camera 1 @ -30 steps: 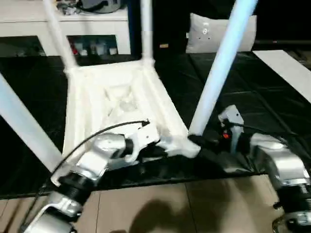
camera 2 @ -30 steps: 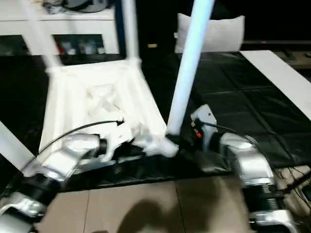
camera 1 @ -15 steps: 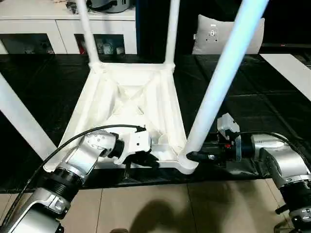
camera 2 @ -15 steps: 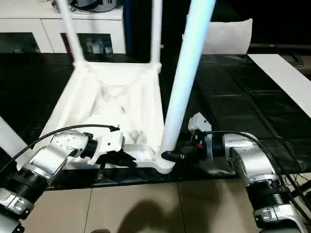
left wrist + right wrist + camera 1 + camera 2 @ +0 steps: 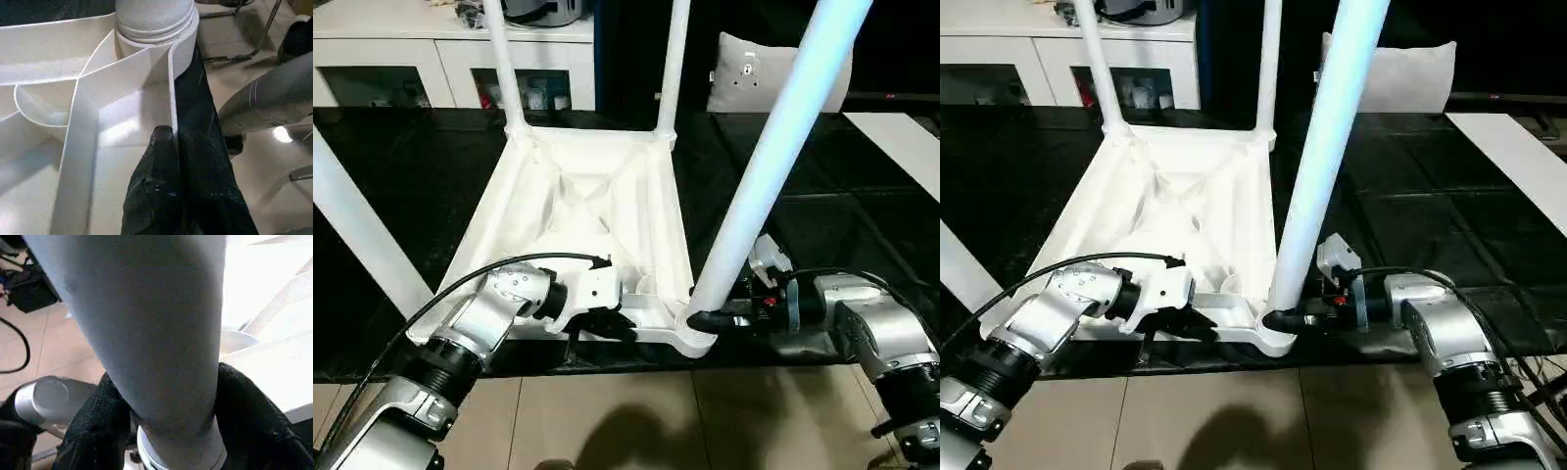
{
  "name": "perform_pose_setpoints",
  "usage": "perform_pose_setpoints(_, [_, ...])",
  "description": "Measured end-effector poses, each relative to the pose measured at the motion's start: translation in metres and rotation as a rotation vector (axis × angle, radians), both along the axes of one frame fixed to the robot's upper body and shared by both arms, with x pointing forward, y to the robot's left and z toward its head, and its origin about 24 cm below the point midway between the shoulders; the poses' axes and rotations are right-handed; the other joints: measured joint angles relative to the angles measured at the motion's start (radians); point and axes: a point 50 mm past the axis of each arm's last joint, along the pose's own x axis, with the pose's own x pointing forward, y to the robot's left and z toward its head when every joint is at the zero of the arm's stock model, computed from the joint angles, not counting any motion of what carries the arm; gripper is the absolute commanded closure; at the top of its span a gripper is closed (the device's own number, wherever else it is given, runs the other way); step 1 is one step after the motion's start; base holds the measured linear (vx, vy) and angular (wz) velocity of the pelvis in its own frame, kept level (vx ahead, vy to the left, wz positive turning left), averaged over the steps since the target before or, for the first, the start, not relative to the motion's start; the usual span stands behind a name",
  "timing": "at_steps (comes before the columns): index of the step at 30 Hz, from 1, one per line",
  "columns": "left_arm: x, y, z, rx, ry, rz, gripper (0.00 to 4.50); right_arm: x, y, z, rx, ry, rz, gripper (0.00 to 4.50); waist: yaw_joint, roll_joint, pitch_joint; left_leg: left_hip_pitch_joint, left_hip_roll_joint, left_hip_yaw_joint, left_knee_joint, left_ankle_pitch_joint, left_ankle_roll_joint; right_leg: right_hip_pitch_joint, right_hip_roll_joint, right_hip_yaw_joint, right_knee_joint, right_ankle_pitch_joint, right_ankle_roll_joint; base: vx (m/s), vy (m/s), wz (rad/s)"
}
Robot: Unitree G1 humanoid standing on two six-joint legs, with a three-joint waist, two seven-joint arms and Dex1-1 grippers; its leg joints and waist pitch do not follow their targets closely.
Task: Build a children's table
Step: Rotate leg to tighten
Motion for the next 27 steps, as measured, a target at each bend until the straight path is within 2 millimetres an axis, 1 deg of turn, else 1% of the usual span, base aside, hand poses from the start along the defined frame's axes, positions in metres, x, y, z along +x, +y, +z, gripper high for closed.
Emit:
perform_pose_setpoints(4, [-0.001, 0.000, -0.001, -0.025, 0.046, 0.069, 4.50, -0.002, 0.006, -0.003, 0.028, 0.000, -0.069, 2.43, -0.003, 0.000, 0.000, 0.001, 0.000, 0.000, 0.001, 0.000, 0.000, 0.000, 0.000, 0.000, 0.002, 0.000, 0.000, 0.000, 0.000, 0.00])
perform_pose_setpoints(7, [0.003, -0.002, -0.003, -0.030, 0.068, 0.175, 4.50, 0.003, 0.012, -0.006, 0.031, -0.001, -0.194, 2.43, -0.018, 0.000, 0.000, 0.004, 0.000, 0.000, 0.002, 0.002, -0.003, 0.002, 0.000, 0.001, 0.003, 0.000, -0.001, 0.000, 0.000, 0.00])
perform_pose_setpoints(9, [0.007, -0.006, -0.005, -0.036, 0.062, 0.251, 4.50, 0.010, 0.017, -0.007, 0.010, -0.001, -0.310, 2.43, -0.041, 0.000, 0.000, 0.009, 0.000, 0.000, 0.003, 0.003, -0.004, 0.005, 0.000, 0.000, 0.001, 0.000, 0.000, 0.000, 0.000, 0.00])
perform_pose_setpoints(10, [0.008, -0.008, -0.005, -0.039, 0.061, 0.271, 4.50, 0.013, 0.017, -0.007, 0.000, -0.003, -0.347, 2.43, -0.051, 0.000, 0.000, 0.010, 0.000, 0.000, 0.003, 0.003, -0.004, 0.006, 0.000, -0.001, 0.000, 0.000, 0.000, 0.000, 0.000, 0.00])
perform_pose_setpoints(11, [0.010, -0.012, -0.008, -0.057, 0.065, 0.333, 4.50, 0.019, 0.022, -0.008, -0.011, 0.000, -0.431, 2.44, -0.062, 0.000, 0.000, 0.011, 0.000, 0.000, 0.003, 0.003, -0.004, 0.007, 0.000, -0.002, -0.003, 0.000, 0.000, 0.000, 0.000, 0.00])
perform_pose_setpoints(13, [0.019, -0.026, -0.011, -0.092, 0.058, 0.469, 4.50, 0.033, 0.029, -0.007, -0.029, -0.004, -0.628, 2.44, -0.083, 0.001, 0.000, 0.010, 0.001, -0.002, 0.006, 0.003, -0.004, 0.006, 0.000, -0.007, -0.009, 0.000, 0.000, 0.000, 0.000, 0.00])
perform_pose_setpoints(14, [0.024, -0.039, -0.010, -0.106, 0.043, 0.537, 4.50, 0.041, 0.031, -0.007, -0.037, -0.011, -0.748, 2.44, -0.091, 0.002, 0.001, 0.009, 0.003, -0.003, 0.006, 0.003, -0.004, 0.006, 0.000, -0.013, -0.016, 0.000, 0.000, 0.000, 0.000, 0.00])
perform_pose_setpoints(15, [0.026, -0.048, -0.011, -0.121, 0.041, 0.575, 4.50, 0.045, 0.032, -0.007, -0.044, -0.022, -0.819, 2.44, -0.094, 0.002, 0.001, 0.007, 0.003, -0.003, 0.005, 0.003, -0.003, 0.006, -0.001, -0.016, -0.021, 0.000, 0.000, 0.000, 0.000, 0.00])
perform_pose_setpoints(16, [0.026, -0.055, -0.012, -0.131, 0.038, 0.600, 4.50, 0.046, 0.031, -0.008, -0.050, -0.034, -0.869, 2.44, -0.097, 0.002, 0.001, 0.005, 0.004, -0.004, 0.006, 0.003, -0.003, 0.006, -0.002, -0.018, -0.025, 0.000, 0.000, 0.000, 0.000, 0.00])
perform_pose_setpoints(17, [0.026, -0.062, -0.012, -0.135, 0.035, 0.626, 4.50, 0.048, 0.030, -0.009, -0.044, -0.044, -0.914, 1.92, -0.098, 0.003, 0.000, 0.004, 0.004, -0.004, 0.005, 0.003, -0.003, 0.008, -0.002, -0.020, -0.029, 0.001, 0.001, 0.000, 0.000, 0.00])
perform_pose_setpoints(18, [0.027, -0.064, -0.011, -0.137, 0.032, 0.636, 4.50, 0.048, 0.030, -0.009, -0.039, -0.054, -0.932, 1.92, -0.098, 0.006, -0.001, 0.003, 0.004, -0.004, 0.005, 0.002, -0.003, 0.007, -0.002, -0.020, -0.031, 0.001, 0.001, 0.000, 0.000, 0.00])
perform_pose_setpoints(19, [0.028, -0.066, -0.011, -0.140, 0.030, 0.640, 4.50, 0.048, 0.030, -0.009, -0.030, -0.063, -0.942, 1.79, -0.096, 0.006, -0.001, 0.001, 0.004, -0.004, 0.005, 0.003, -0.003, 0.006, -0.003, -0.020, -0.031, 0.001, 0.001, 0.000, 0.000, 0.00])
perform_pose_setpoints(21, [0.028, -0.067, -0.010, -0.143, 0.027, 0.642, 4.50, 0.048, 0.033, -0.010, -0.013, -0.070, -0.947, 1.74, -0.093, 0.007, -0.001, 0.000, 0.003, -0.002, 0.004, 0.004, 0.000, 0.005, -0.003, -0.015, -0.031, 0.011, 0.001, 0.000, 0.000, 0.00])
perform_pose_setpoints(23, [0.028, -0.067, -0.009, -0.146, 0.026, 0.640, 4.50, 0.047, 0.033, -0.009, -0.002, -0.072, -0.955, 1.44, -0.089, 0.007, -0.001, 0.000, 0.001, -0.001, 0.000, 0.003, 0.001, 0.005, -0.002, -0.012, -0.031, 0.018, 0.001, 0.000, 0.000, 0.00])
perform_pose_setpoints(25, [0.028, -0.066, -0.009, -0.148, 0.022, 0.635, 4.50, 0.046, 0.034, -0.008, 0.004, -0.079, -0.954, 1.29, -0.083, 0.008, -0.001, -0.001, 0.001, 0.000, -0.004, 0.003, 0.001, 0.004, -0.002, -0.011, -0.030, 0.020, 0.002, 0.000, 0.000, 0.00])
perform_pose_setpoints(26, [0.028, -0.065, -0.008, -0.148, 0.016, 0.630, 4.50, 0.046, 0.032, -0.008, 0.004, -0.086, -0.954, 1.29, -0.083, 0.009, -0.001, 0.000, 0.001, 0.000, -0.006, 0.004, 0.000, 0.004, -0.001, -0.010, -0.029, 0.020, 0.001, 0.000, 0.000, 0.00])
perform_pose_setpoints(27, [0.029, -0.064, -0.008, -0.146, 0.008, 0.624, 4.50, 0.045, 0.032, -0.007, 0.005, -0.092, -0.947, 1.13, -0.082, 0.009, -0.002, 0.000, 0.001, 0.000, -0.008, 0.004, 0.000, 0.003, -0.001, -0.010, -0.028, 0.020, 0.001, 0.000, 0.000, 0.00])
